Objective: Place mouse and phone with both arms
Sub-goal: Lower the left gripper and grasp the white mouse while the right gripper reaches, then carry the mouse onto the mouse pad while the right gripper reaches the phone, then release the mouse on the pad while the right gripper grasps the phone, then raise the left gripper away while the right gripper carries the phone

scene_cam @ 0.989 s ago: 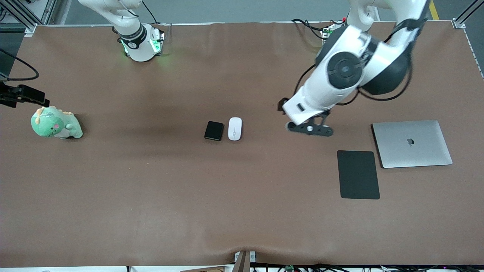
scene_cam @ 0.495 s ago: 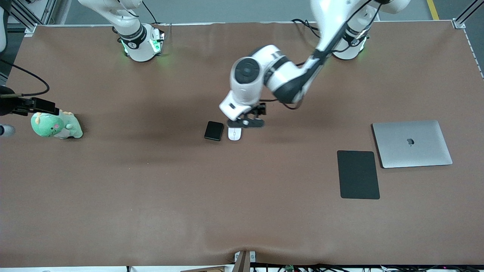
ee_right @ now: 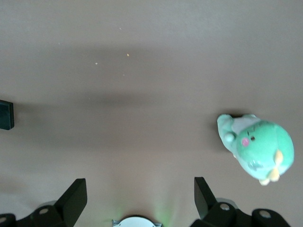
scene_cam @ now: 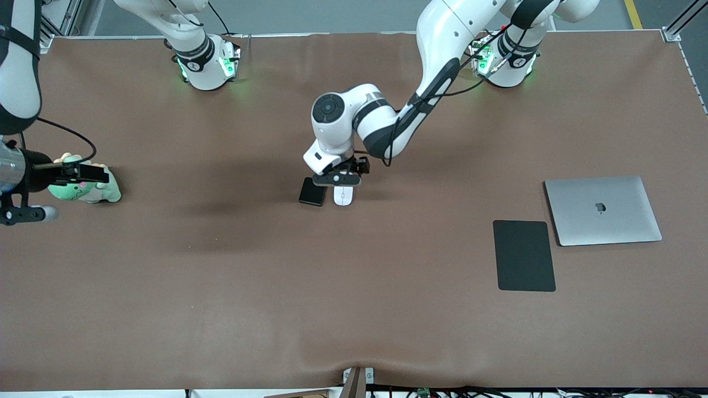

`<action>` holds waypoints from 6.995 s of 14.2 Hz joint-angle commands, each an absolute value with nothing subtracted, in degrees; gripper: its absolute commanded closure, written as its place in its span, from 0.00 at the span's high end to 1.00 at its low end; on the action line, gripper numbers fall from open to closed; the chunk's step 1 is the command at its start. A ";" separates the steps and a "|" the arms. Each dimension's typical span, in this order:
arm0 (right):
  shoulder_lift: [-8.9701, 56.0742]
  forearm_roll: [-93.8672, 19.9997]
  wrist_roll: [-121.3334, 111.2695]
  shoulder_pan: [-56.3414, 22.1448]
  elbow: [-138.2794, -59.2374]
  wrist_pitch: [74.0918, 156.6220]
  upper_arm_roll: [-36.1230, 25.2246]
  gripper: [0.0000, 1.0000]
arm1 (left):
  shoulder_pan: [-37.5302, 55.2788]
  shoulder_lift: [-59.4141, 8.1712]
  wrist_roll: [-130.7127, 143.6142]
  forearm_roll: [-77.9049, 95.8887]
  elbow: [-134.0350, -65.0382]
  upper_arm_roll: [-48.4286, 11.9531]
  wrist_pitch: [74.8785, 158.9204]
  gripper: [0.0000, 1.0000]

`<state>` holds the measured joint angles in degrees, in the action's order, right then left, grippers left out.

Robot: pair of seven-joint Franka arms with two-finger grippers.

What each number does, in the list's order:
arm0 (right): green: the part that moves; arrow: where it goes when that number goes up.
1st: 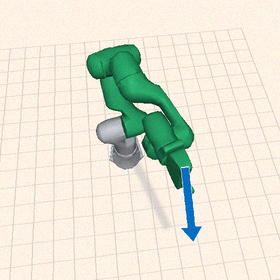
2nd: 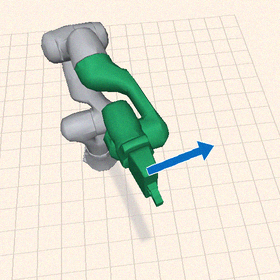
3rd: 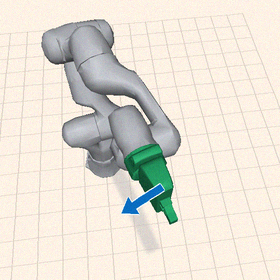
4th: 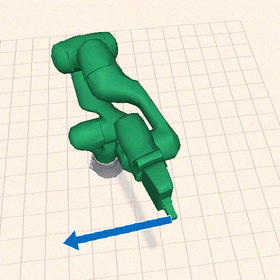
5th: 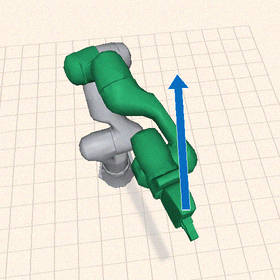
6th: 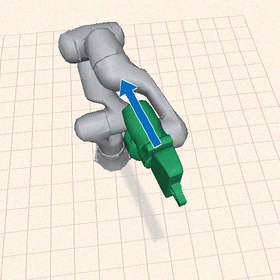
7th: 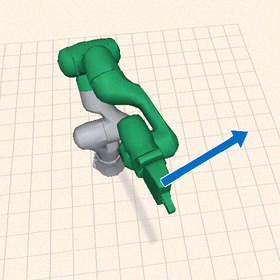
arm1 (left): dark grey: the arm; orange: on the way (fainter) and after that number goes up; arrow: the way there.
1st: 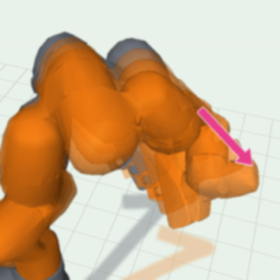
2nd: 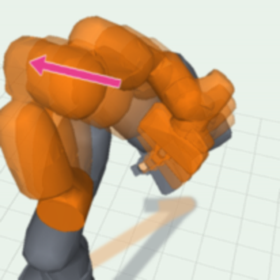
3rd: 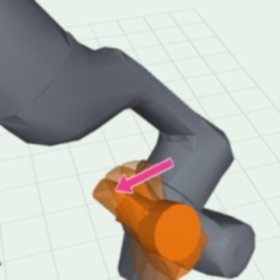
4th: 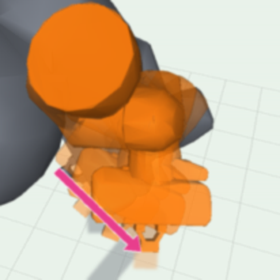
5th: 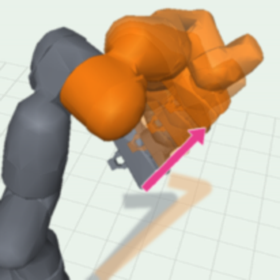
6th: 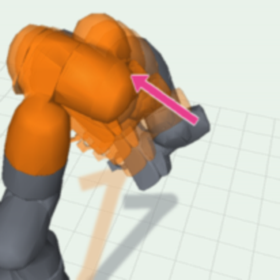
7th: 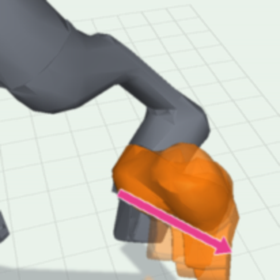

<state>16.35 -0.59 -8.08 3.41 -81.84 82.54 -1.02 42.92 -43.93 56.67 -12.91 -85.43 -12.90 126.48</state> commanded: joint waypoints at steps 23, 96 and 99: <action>18.63 -11.95 3.69 2.02 -92.01 91.13 11.50 1.00 | 34.12 -42.19 51.69 -14.85 -83.67 -12.92 127.28 0.13; 20.66 2.99 23.58 5.80 -118.46 116.72 22.60 0.00 | 1.93 0.44 -4.04 1.76 -88.24 -0.70 83.58 1.00; 18.99 2.99 13.13 5.71 -122.16 117.59 15.58 0.00 | 1.93 0.26 -4.13 1.32 -88.33 -0.62 83.67 1.00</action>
<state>22.89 5.02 19.87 5.73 -117.75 116.62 19.38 1.75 -0.33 -4.23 0.50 -87.79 -0.98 84.01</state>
